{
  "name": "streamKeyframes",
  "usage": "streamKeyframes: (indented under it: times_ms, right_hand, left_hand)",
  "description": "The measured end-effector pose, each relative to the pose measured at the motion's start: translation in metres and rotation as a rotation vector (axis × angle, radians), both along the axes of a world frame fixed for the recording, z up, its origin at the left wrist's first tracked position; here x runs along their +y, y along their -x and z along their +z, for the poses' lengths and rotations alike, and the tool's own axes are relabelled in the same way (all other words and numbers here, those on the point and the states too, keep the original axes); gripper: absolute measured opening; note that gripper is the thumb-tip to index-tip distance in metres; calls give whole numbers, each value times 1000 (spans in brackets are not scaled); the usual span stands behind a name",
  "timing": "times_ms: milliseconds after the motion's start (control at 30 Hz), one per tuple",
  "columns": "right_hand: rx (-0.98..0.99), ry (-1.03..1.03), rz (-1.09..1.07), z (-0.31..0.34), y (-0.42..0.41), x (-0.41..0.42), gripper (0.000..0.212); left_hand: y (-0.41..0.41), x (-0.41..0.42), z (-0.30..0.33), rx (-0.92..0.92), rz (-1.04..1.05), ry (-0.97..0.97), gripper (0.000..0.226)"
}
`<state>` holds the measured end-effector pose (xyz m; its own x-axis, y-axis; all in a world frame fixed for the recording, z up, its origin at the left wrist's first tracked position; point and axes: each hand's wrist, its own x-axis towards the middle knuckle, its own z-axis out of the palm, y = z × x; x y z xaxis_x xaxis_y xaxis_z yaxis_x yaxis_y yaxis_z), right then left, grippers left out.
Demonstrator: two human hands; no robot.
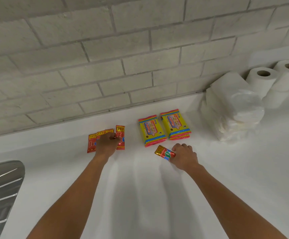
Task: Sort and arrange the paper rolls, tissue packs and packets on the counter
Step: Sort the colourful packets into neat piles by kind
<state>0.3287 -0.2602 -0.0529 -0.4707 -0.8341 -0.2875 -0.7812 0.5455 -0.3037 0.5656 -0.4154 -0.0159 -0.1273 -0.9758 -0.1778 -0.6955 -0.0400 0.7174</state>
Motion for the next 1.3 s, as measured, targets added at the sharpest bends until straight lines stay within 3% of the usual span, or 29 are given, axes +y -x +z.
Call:
streamKeyframes:
  times_ms: [200,400,567,800,1000,1100,1300]
  right_hand:
    - [-108,-32,-33,2,0,6,51]
    - [-197,67,-107,-1,4,18,24]
    - [-412,132,-273,3,6,22,26]
    - [-746,255,-463,20,-4,18,28]
    - [-1047,347,-537,37,-23,11,26]
    - [-1150,372,-528,43,-33,6,24]
    - [-1269,442,-430,60,-56,-2,27]
  left_hand:
    - [-4,-36,-12,13,67,-46,18]
    - [-3,-58,-20,-8,62,-58,27]
    - [0,-57,-27,-149,9,39,15]
    - [-6,-59,-34,-255,-53,122,22]
    - [0,-30,-15,-23,-59,173,8]
    - [9,2,-3,179,-112,63,13]
    - [19,58,18,374,-184,-4,14]
